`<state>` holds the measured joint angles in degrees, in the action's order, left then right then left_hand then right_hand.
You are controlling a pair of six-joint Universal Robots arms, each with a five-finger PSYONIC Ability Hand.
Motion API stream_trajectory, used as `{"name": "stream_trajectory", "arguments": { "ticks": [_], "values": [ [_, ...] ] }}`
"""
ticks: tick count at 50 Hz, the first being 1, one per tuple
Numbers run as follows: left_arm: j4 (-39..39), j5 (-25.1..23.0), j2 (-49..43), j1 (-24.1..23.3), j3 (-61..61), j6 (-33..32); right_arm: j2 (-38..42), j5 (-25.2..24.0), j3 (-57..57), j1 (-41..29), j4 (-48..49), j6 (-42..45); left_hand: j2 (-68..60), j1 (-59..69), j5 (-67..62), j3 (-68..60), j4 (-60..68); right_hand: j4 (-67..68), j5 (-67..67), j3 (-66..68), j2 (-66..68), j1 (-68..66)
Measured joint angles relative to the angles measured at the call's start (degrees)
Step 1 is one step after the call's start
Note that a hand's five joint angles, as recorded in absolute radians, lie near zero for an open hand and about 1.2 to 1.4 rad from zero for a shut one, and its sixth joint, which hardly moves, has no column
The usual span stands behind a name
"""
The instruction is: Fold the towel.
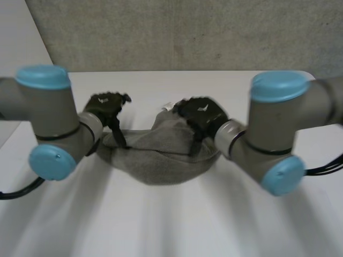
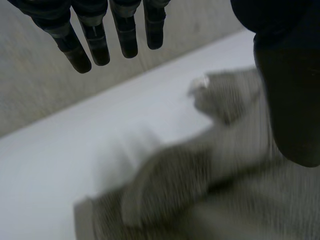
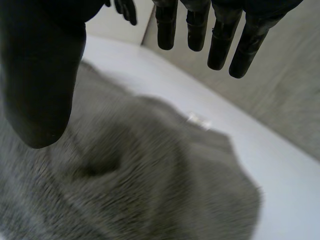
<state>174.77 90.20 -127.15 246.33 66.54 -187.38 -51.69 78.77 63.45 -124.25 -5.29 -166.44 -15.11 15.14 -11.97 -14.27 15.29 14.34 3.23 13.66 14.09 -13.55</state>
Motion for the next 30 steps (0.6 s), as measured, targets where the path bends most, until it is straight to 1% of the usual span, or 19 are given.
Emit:
{"name": "stream_trajectory", "arguments": {
  "ticks": [1,3,5,6,7,8,9,10,11,14,17,19,20,22,25,29,30],
  "values": [
    [0.4,0.0,-1.7,0.0,0.0,-0.9,2.5,0.4,-1.5,-0.7,0.0,0.2,0.0,0.0,-0.4,0.0,0.0,0.1,0.2,0.1,0.1,-0.4],
    [0.8,0.0,-3.4,0.0,-0.1,-2.0,5.2,1.1,-3.1,-1.3,-0.1,0.4,-0.2,0.2,-1.7,-0.3,0.1,4.4,5.4,4.6,4.5,-5.7],
    [1.1,-0.1,-4.9,-0.1,0.0,-3.4,8.0,2.7,-4.7,-1.8,-0.1,0.7,-1.0,0.5,-4.2,-1.5,0.2,20.0,21.8,20.7,20.7,-20.6],
    [1.1,-0.1,-5.2,-0.1,0.0,-3.7,8.4,3.0,-4.9,-1.8,-0.1,0.8,-1.4,0.9,-4.7,-2.1,0.5,22.4,24.2,24.1,24.2,-24.0],
    [1.1,-0.1,-5.5,-0.2,0.1,-4.2,9.1,3.8,-5.4,-1.9,-0.1,0.9,-2.2,1.6,-5.6,-2.9,1.2,33.6,35.1,34.2,34.7,-34.4],
    [1.1,-0.1,-5.6,-0.2,0.2,-4.4,9.3,4.1,-5.5,-1.9,-0.1,1.0,-2.3,1.9,-5.9,-3.1,1.6,38.0,38.5,38.4,39.0,-38.9],
    [1.0,-0.1,-5.6,-0.3,0.2,-4.8,9.4,4.8,-5.6,-1.9,-0.1,1.1,-2.6,2.1,-6.2,-3.4,1.9,48.7,50.3,49.3,50.2,-50.3],
    [0.9,0.0,-5.4,-0.4,0.3,-5.1,9.2,5.4,-5.4,-1.8,-0.2,1.1,-2.7,2.4,-6.3,-3.5,2.1,54.8,56.3,54.5,55.4,-55.4],
    [0.8,0.0,-5.2,-0.4,0.3,-5.1,9.0,5.6,-5.3,-1.8,-0.2,1.2,-2.7,2.4,-6.3,-3.5,2.2,59.0,59.9,58.8,57.9,-57.9],
    [0.6,0.1,-3.5,-0.7,0.5,-5.2,6.5,6.2,-3.2,-1.5,-0.2,1.3,-2.7,2.4,-6.3,-3.5,2.1,61.4,60.8,61.0,58.6,-58.4],
    [0.5,0.1,-0.3,-1.0,1.0,-5.1,1.7,6.2,0.9,-1.0,-0.3,1.7,-2.7,2.4,-6.2,-3.4,2.1,61.4,60.8,61.1,58.6,-58.4],
    [0.4,0.1,2.6,-1.1,1.7,-5.0,-4.0,5.3,5.9,-0.2,-0.3,2.5,-2.6,2.3,-5.9,-3.4,2.1,61.4,60.8,61.1,58.6,-58.4],
    [0.4,0.1,3.2,-1.1,1.8,-4.9,-5.2,5.1,7.2,0.0,-0.3,2.7,-2.5,2.2,-5.8,-3.4,2.0,61.4,60.8,61.1,58.6,-58.4],
    [0.4,0.0,5.9,-1.2,2.6,-4.8,-11.6,3.2,13.7,1.3,-0.7,4.5,-2.3,2.2,-5.0,-3.3,2.0,61.4,60.9,61.2,58.6,-58.4],
    [0.5,0.0,8.2,-1.2,3.4,-4.8,-18.3,-0.1,21.7,2.7,-2.9,7.8,-2.3,2.2,-4.5,-3.1,2.0,61.4,61.0,61.7,58.9,-58.5],
    [0.5,0.0,9.4,-1.4,4.1,-4.8,-23.5,-4.2,28.9,3.6,-7.8,11.8,-2.3,2.2,-4.4,-3.1,2.0,60.1,60.6,60.8,58.8,-58.5],
    [0.5,0.0,9.5,-1.6,4.2,-4.9,-24.8,-5.4,30.7,3.8,-10.0,13.0,-2.3,2.2,-4.4,-3.1,2.0,54.0,55.4,55.1,53.7,-53.3]
  ]
}}
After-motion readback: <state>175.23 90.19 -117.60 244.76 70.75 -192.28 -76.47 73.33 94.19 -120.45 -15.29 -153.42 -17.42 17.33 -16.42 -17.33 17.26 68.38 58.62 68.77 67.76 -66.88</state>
